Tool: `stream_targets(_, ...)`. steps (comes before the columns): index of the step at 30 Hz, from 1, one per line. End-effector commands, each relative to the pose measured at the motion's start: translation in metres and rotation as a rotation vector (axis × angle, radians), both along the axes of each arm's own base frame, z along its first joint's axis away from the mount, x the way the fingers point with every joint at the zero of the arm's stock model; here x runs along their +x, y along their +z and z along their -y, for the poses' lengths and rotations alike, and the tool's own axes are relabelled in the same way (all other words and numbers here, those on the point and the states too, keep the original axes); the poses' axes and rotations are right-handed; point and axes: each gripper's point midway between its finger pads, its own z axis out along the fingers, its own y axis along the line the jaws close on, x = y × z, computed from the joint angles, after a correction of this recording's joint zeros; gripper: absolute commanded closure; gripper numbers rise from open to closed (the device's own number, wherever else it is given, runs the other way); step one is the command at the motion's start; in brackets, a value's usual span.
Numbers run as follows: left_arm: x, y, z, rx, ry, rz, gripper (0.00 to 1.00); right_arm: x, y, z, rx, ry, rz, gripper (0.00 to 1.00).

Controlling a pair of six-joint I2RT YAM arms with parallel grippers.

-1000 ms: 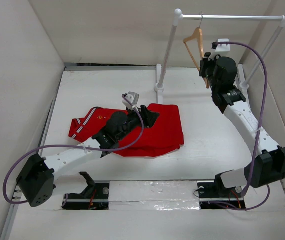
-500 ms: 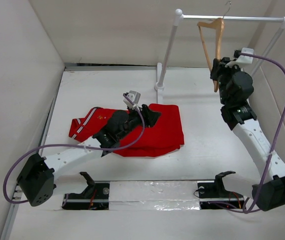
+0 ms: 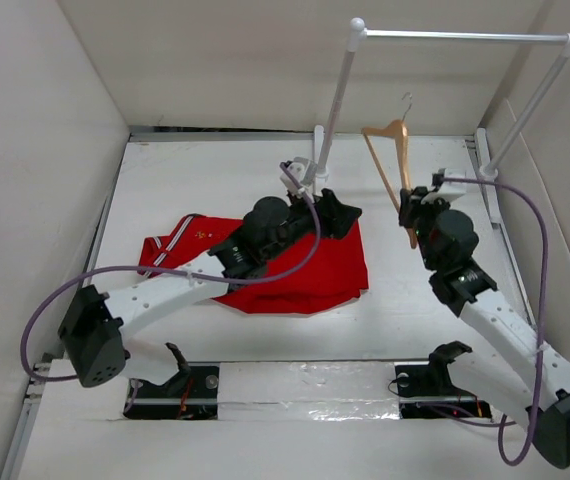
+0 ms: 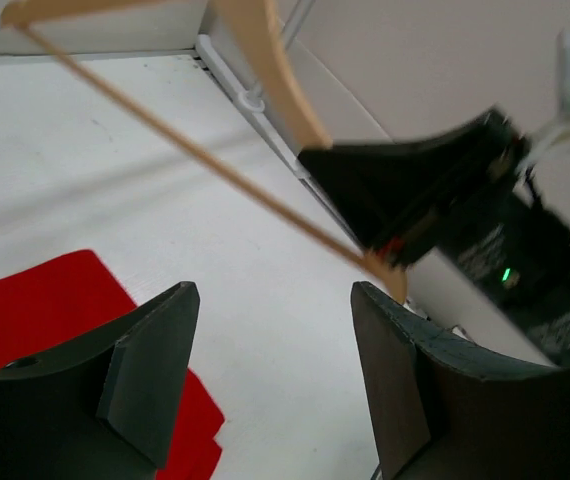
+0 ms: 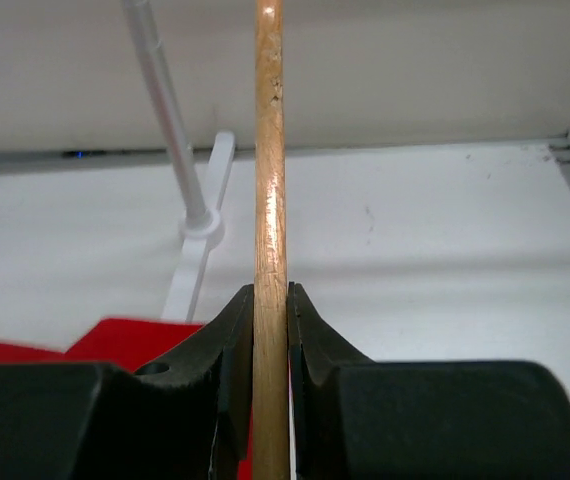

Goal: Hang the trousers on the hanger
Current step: Pick up the hanger from the clothesline, then place the trousers on the hanger.

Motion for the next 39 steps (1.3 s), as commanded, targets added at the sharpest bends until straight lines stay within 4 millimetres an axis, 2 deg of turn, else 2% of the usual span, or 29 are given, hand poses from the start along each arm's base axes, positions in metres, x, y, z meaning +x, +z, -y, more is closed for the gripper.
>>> stream_targets(1,0.009,0.017,0.02,0.02,0.018,0.019,0.4,-0.02,-0.004,-0.001,0.029,-0.017,0.047,1.0)
stream_targets(3,0.022,0.015,0.036,0.036,0.025,-0.002,0.39,-0.028,-0.019,-0.005,0.037,0.005,0.033,1.0)
stream_targets(4,0.026,0.013,0.042,0.042,0.026,-0.009,0.38,-0.032,-0.036,-0.009,0.035,0.016,0.003,1.0)
stream_targets(5,0.034,0.011,0.052,0.05,0.032,-0.018,0.38,-0.035,-0.043,-0.013,0.032,0.028,-0.013,1.0)
stream_targets(7,0.042,0.008,0.061,0.054,0.045,-0.032,0.37,-0.04,-0.06,-0.016,0.027,0.033,-0.044,1.0)
stream_targets(11,0.063,-0.017,0.083,0.116,0.073,-0.084,0.35,-0.046,-0.075,-0.028,0.023,0.063,-0.067,1.0)
stream_targets(14,0.08,-0.033,0.092,0.135,0.081,-0.114,0.35,-0.045,-0.081,-0.03,0.013,0.061,-0.084,1.0)
stream_targets(17,0.092,-0.041,0.104,0.162,0.092,-0.119,0.35,-0.047,-0.088,-0.036,0.003,0.066,-0.098,1.0)
stream_targets(20,0.107,-0.058,0.106,0.216,0.127,-0.137,0.35,-0.05,-0.091,-0.039,-0.004,0.072,-0.107,1.0)
stream_targets(23,0.117,-0.065,0.106,0.216,0.156,-0.143,0.37,-0.051,-0.096,-0.042,-0.015,0.084,-0.117,1.0)
stream_targets(26,0.12,-0.074,0.111,0.23,0.153,-0.155,0.43,-0.053,-0.104,-0.043,-0.033,0.079,-0.137,1.0)
stream_targets(28,0.121,-0.08,0.11,0.248,0.157,-0.155,0.53,-0.054,-0.107,-0.044,-0.041,0.078,-0.147,1.0)
stream_targets(29,0.126,-0.085,0.106,0.257,0.169,-0.161,0.58,-0.054,-0.109,-0.043,-0.046,0.075,-0.155,1.0)
stream_targets(30,0.125,-0.089,0.105,0.262,0.169,-0.165,0.69,-0.055,-0.11,-0.043,-0.05,0.076,-0.16,1.0)
stream_targets(32,0.121,-0.092,0.102,0.253,0.163,-0.17,0.84,-0.057,-0.117,-0.046,-0.058,0.088,-0.182,1.0)
stream_targets(33,0.12,-0.095,0.101,0.253,0.164,-0.174,0.95,-0.058,-0.119,-0.046,-0.06,0.088,-0.192,0.98)
stream_targets(34,0.118,-0.095,0.1,0.246,0.165,-0.179,1.0,-0.06,-0.123,-0.048,-0.069,0.096,-0.209,0.89)
stream_targets(36,0.119,-0.1,0.091,0.24,0.176,-0.187,1.0,-0.065,-0.132,-0.045,-0.093,0.09,-0.262,0.75)
stream_targets(37,0.116,-0.101,0.09,0.232,0.168,-0.191,1.0,-0.068,-0.134,-0.047,-0.097,0.103,-0.276,0.62)
stream_targets(39,0.115,-0.105,0.078,0.196,0.175,-0.205,1.0,-0.077,-0.133,-0.047,-0.088,0.125,-0.289,0.47)
